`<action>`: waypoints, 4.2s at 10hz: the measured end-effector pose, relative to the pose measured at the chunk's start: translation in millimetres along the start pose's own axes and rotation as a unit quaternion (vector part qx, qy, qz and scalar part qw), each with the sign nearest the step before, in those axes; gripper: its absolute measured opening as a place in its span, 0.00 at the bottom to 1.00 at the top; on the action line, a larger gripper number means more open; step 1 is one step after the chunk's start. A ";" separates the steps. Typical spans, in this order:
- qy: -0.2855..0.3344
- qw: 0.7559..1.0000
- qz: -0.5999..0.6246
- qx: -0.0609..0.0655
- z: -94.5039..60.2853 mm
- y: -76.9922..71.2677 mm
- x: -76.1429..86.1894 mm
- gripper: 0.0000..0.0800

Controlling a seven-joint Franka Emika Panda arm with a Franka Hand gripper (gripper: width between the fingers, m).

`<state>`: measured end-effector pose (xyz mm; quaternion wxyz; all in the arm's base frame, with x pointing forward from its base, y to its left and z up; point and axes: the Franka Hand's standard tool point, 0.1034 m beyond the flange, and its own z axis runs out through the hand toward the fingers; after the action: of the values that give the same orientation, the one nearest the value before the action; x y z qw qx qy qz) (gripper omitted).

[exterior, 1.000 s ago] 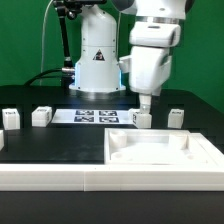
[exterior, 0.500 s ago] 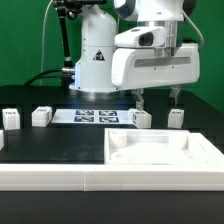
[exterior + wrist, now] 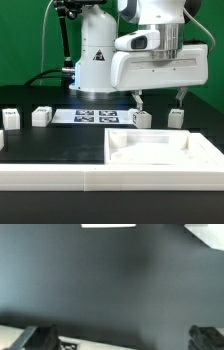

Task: Assemble one leg

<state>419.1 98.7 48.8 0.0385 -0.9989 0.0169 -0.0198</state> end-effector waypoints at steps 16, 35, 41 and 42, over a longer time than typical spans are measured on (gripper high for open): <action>-0.160 0.961 0.226 0.021 14.1 -33.2 -31.5 0.81; -0.435 0.882 0.174 0.059 38.8 -59.5 -53.0 0.36; -0.440 0.880 0.170 0.057 34.4 -56.7 -52.3 0.36; -0.443 0.878 0.169 0.059 21.2 -52.3 -44.4 0.36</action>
Offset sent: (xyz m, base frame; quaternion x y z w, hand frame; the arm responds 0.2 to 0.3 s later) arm -0.0079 0.0124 -0.0058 -0.0257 0.0037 0.2427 0.9698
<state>377.3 153.9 30.1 0.1033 -0.8811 0.1650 0.4311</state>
